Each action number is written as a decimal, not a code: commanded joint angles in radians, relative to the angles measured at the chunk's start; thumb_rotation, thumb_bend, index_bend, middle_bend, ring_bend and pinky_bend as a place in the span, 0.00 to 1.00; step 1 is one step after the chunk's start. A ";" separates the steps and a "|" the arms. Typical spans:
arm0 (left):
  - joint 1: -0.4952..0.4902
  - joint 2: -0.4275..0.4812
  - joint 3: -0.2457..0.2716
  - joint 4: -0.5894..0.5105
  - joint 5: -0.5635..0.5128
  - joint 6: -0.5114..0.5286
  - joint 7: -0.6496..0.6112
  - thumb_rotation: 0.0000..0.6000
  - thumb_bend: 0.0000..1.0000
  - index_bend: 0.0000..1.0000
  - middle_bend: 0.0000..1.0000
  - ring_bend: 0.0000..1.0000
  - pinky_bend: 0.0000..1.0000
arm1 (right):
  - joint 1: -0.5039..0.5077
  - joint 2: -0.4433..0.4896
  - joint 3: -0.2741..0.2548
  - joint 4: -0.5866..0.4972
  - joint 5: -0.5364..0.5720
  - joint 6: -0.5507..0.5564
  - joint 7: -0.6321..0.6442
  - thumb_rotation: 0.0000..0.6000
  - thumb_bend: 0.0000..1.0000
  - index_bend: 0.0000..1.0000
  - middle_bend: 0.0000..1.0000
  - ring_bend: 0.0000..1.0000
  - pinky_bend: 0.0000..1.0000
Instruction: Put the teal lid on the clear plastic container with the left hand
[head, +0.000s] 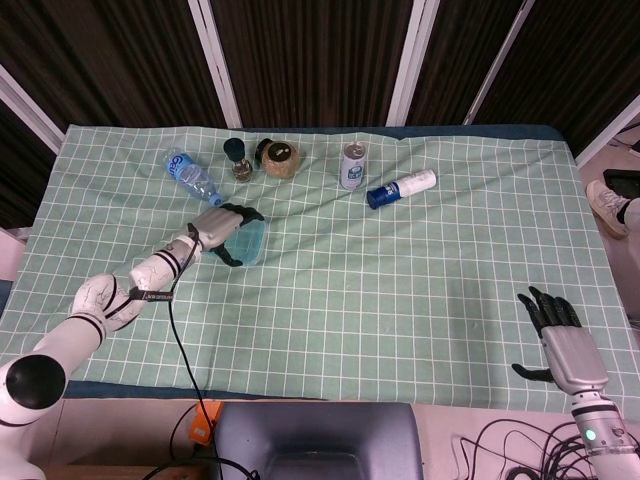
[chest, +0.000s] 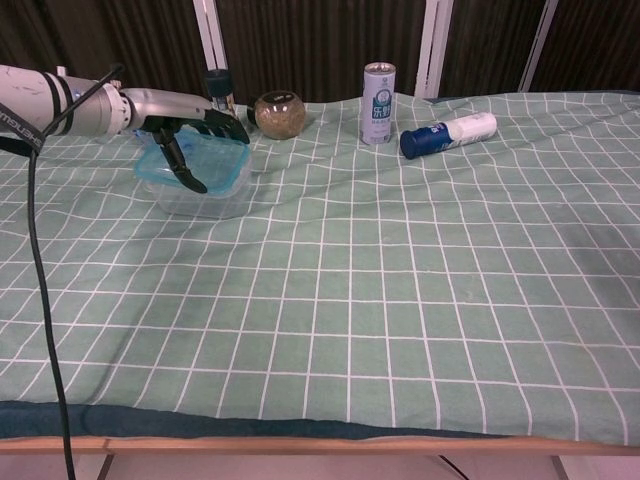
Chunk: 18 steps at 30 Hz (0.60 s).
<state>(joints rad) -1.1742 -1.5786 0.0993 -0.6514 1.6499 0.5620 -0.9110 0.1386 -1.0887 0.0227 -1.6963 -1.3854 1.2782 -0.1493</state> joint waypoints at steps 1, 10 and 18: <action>-0.004 -0.001 0.004 0.001 -0.001 -0.006 -0.001 1.00 0.25 0.32 0.57 0.56 0.60 | -0.001 0.001 0.000 0.000 -0.001 0.002 0.003 1.00 0.20 0.00 0.00 0.00 0.00; -0.009 -0.008 0.010 0.001 -0.012 -0.017 0.005 1.00 0.25 0.31 0.56 0.56 0.59 | 0.000 0.005 -0.003 0.001 -0.010 0.005 0.014 1.00 0.20 0.00 0.00 0.00 0.00; -0.016 -0.001 0.003 -0.012 -0.026 -0.021 0.026 1.00 0.25 0.31 0.56 0.56 0.60 | 0.001 0.005 -0.002 0.000 -0.007 0.004 0.011 1.00 0.20 0.00 0.00 0.00 0.00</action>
<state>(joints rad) -1.1892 -1.5809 0.1038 -0.6613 1.6255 0.5423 -0.8872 0.1399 -1.0840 0.0202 -1.6964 -1.3924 1.2820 -0.1383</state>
